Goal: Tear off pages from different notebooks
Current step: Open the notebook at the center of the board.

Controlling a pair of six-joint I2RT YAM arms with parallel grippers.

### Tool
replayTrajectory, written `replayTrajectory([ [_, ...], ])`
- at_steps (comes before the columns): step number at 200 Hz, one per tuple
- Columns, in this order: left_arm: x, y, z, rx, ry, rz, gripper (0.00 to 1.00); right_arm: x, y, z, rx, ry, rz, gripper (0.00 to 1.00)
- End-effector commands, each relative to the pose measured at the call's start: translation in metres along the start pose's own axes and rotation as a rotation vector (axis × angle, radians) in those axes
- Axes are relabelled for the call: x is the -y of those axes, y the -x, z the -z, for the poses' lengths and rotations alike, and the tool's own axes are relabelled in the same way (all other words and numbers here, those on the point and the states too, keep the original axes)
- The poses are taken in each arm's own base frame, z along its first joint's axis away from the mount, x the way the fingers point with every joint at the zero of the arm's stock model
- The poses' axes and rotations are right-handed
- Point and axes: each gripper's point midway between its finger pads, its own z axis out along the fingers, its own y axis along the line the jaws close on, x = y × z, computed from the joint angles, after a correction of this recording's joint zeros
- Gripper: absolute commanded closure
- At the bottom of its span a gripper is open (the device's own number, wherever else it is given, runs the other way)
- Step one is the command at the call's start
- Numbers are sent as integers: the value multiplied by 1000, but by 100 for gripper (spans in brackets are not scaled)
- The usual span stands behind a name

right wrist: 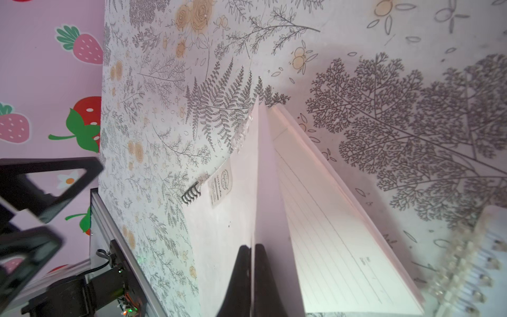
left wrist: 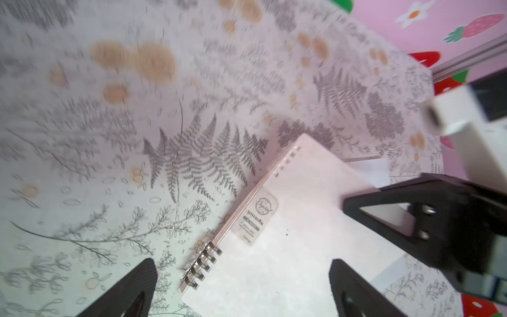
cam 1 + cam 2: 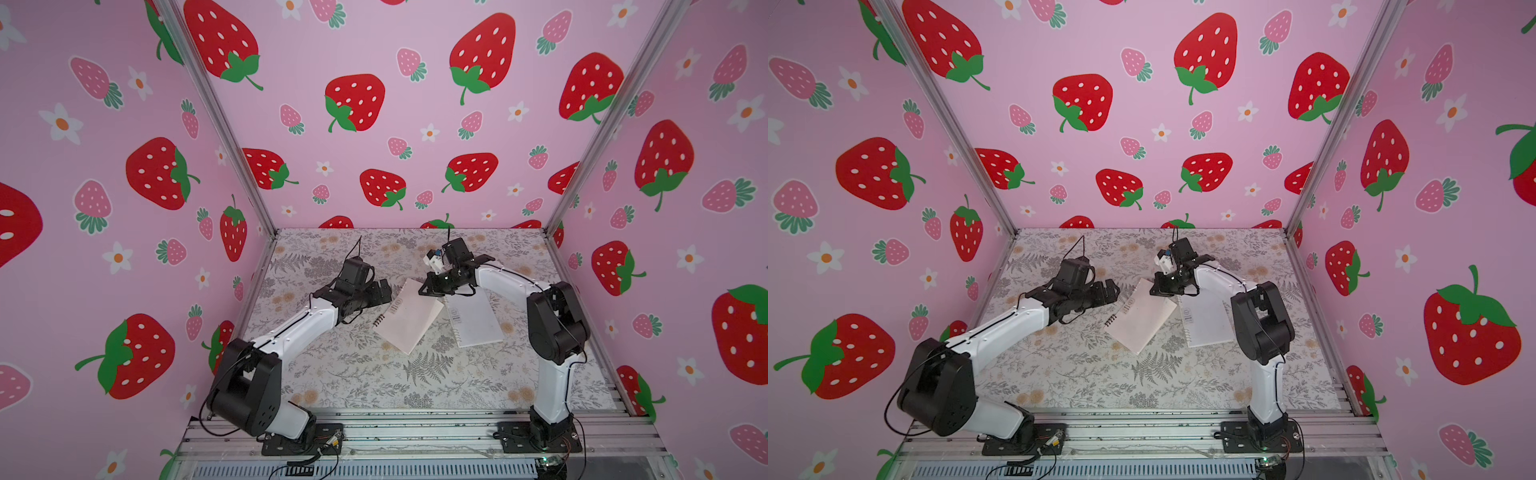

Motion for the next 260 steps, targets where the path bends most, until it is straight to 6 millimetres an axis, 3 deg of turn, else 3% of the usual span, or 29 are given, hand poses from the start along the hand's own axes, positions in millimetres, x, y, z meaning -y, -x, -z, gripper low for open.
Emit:
replayTrajectory([
  [1, 22, 2, 22, 79, -82, -254, 1, -4, 4, 4, -16, 25, -107, 100],
  [20, 68, -9, 35, 140, -257, -434, 1, -15, 6, 7, -32, 104, -194, 95],
  [34, 87, -18, 33, 125, -297, -510, 1, -23, 9, 8, -46, 178, -267, 94],
  [49, 99, -30, 21, 53, -319, -565, 1, -33, 10, 6, -68, 260, -332, 100],
  [67, 113, -49, 1, -50, -330, -638, 0, -36, 10, 0, -82, 312, -405, 99],
  [90, 122, -62, -24, -120, -286, -707, 8, -35, 10, -4, -86, 307, -427, 95],
  [117, 116, -52, -46, -114, -191, -689, 22, -33, 9, -3, -79, 288, -426, 94],
  [140, 113, -42, -47, -82, -148, -670, 30, -29, 6, -4, -81, 264, -425, 91],
  [171, 103, -38, -47, -86, -89, -688, 53, -30, 5, -2, -88, 271, -419, 88],
  [215, 93, -32, -41, -104, -43, -718, 99, -33, 9, 5, -77, 277, -392, 76],
  [241, 84, -21, -37, -92, -43, -690, 100, -29, 16, 17, -49, 281, -389, 67],
  [252, 80, -17, -38, -98, -49, -673, 100, -29, 20, 24, -35, 290, -384, 58],
  [260, 77, -14, -38, -97, -52, -658, 100, -26, 23, 28, -19, 282, -382, 56],
])
